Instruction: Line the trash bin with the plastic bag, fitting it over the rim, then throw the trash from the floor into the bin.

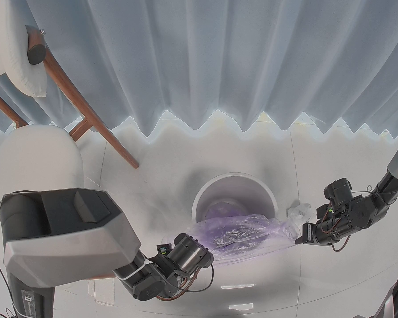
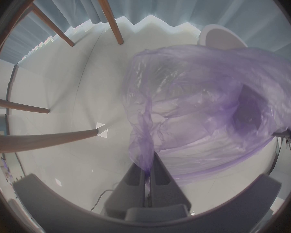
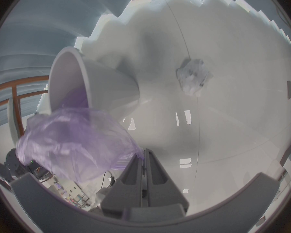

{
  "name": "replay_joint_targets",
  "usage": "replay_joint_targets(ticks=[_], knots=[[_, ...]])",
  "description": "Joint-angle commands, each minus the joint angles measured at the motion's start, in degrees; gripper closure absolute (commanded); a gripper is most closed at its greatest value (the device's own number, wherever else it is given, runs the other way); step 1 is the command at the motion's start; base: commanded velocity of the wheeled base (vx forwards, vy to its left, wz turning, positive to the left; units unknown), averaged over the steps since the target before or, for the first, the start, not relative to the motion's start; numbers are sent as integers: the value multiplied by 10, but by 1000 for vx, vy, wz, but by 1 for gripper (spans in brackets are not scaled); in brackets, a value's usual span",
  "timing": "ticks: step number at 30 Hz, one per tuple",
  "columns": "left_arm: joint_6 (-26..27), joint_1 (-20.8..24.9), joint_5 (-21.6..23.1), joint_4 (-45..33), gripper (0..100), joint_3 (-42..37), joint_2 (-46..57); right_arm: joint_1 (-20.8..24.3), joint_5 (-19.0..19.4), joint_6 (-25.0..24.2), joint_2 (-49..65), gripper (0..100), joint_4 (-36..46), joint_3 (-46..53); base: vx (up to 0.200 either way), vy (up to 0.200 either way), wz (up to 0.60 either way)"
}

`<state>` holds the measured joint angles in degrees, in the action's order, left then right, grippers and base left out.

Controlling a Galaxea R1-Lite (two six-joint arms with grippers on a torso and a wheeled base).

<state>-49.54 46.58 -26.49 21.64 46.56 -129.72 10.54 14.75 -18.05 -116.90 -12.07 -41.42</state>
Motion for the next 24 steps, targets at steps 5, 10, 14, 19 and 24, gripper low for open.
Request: replay_joint_targets(ticks=[5,10,14,19,24], knots=[[33,-25,-36,80,100,22,-69,-4,-53,-1,-65,100,-38,-66,0,0,0],[47,-29,-37,90,100,21,-83,-6,-55,-1,-69,100,-37,-83,0,0,0],[48,-17,-37,91,100,5,-77,-6,-55,1,-62,100,-34,-61,0,0,0],[48,6,-37,94,100,-3,-68,-6,-54,13,-49,100,-36,-30,0,0,0],[51,11,-37,98,100,-3,-66,-6,-53,14,-42,100,-36,-16,0,0,0]])
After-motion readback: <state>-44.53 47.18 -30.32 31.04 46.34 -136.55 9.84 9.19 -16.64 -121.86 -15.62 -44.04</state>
